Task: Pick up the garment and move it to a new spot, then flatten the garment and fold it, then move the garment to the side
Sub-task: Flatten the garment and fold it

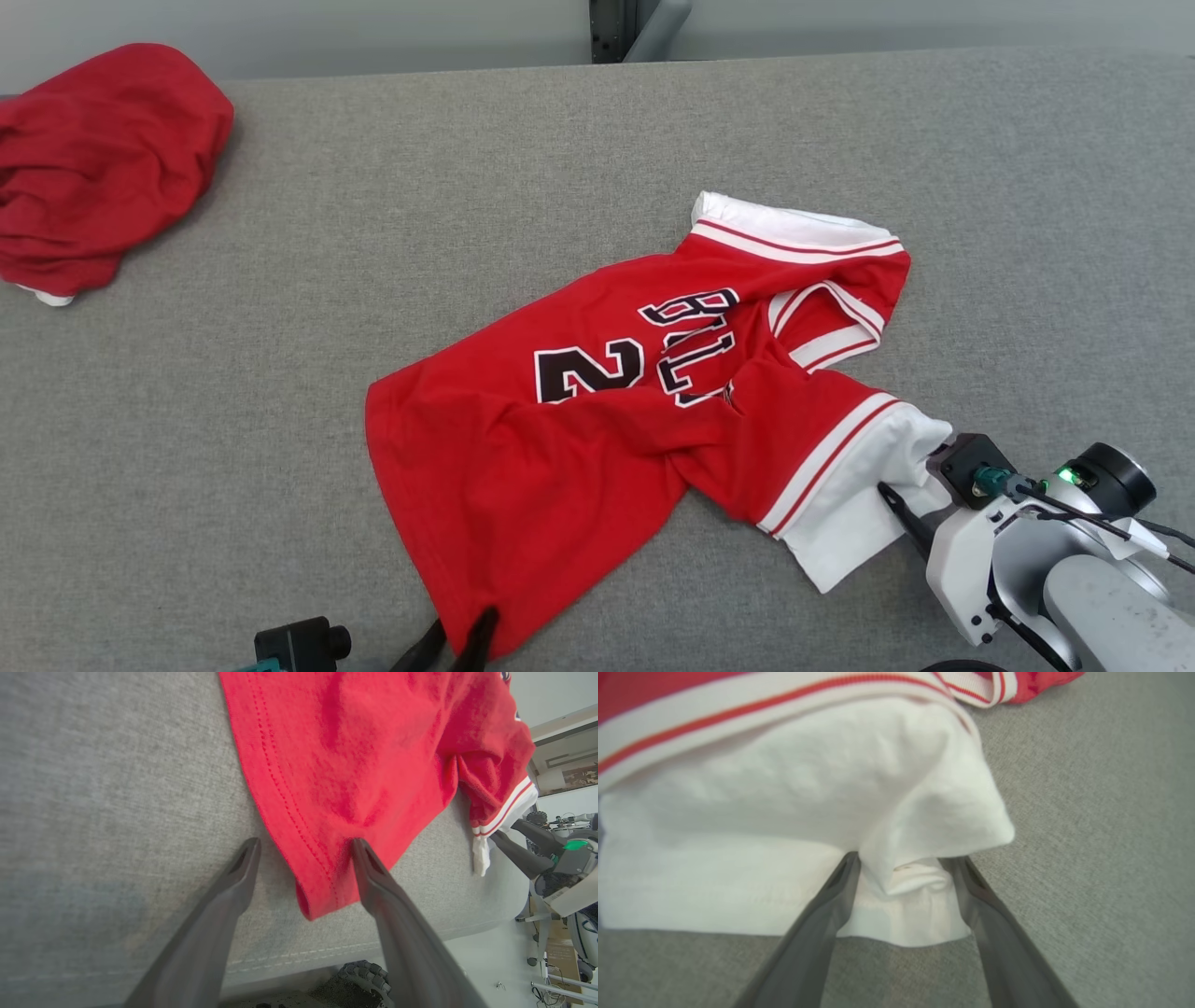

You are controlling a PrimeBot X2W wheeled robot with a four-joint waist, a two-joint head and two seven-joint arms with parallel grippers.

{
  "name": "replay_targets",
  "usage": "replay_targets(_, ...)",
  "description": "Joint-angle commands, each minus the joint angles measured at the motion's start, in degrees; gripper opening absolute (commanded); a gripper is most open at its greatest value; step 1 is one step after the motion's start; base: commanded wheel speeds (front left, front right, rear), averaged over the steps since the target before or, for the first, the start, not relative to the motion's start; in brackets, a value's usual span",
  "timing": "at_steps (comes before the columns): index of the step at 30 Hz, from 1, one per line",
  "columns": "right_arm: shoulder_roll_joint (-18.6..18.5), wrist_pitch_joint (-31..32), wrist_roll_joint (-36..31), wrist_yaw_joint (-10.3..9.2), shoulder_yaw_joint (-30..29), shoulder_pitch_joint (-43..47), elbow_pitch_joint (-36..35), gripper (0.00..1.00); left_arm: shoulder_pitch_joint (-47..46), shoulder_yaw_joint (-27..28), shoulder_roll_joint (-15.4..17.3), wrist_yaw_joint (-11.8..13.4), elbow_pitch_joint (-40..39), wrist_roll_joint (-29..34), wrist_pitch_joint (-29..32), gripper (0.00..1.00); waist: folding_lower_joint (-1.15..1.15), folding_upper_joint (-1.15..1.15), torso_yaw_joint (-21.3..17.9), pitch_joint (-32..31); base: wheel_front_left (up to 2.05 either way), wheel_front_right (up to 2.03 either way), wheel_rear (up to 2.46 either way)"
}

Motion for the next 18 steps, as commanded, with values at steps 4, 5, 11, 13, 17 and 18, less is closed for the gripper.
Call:
replay_targets(4,-0.4,1.3,2.2,-0.11,1.2,0.1,2.0,1.00,-1.2,-0.7,-1.0,-0.1,2.2,-1.7,0.9,1.00,0.00,0.00,0.1,0.6,0.00,0.00,0.00)
replay_targets(5,-0.3,1.2,3.0,-0.11,1.9,0.3,2.0,0.96,-1.4,-1.0,-1.1,-0.2,3.0,-2.1,1.3,1.00,0.00,0.00,0.1,0.6,0.00,0.00,0.00)
replay_targets(11,-0.3,0.8,19.7,-0.05,0.3,0.9,-4.4,0.00,-1.4,-4.3,0.4,-0.8,-1.6,-10.6,5.0,0.00,0.00,0.00,-0.9,0.5,0.00,0.00,0.00)
replay_targets(13,-1.1,1.3,28.5,-0.07,-3.9,0.8,-10.2,0.00,-1.5,-4.4,1.6,-0.8,-8.8,-14.4,5.0,0.00,0.00,0.00,-1.4,1.1,0.00,0.00,0.00)
replay_targets(17,-3.9,4.9,45.5,-0.06,-14.4,-0.3,-25.1,0.00,-4.2,-0.6,7.9,-0.8,-27.5,-22.3,7.2,0.00,0.00,0.00,-1.8,3.3,0.00,0.00,0.00)
replay_targets(18,-4.6,6.0,48.1,-0.06,-17.1,-1.5,-27.6,0.00,-5.2,1.3,9.4,-0.8,-30.7,-23.2,7.8,0.00,0.00,0.00,-2.1,4.0,0.00,0.00,0.00)
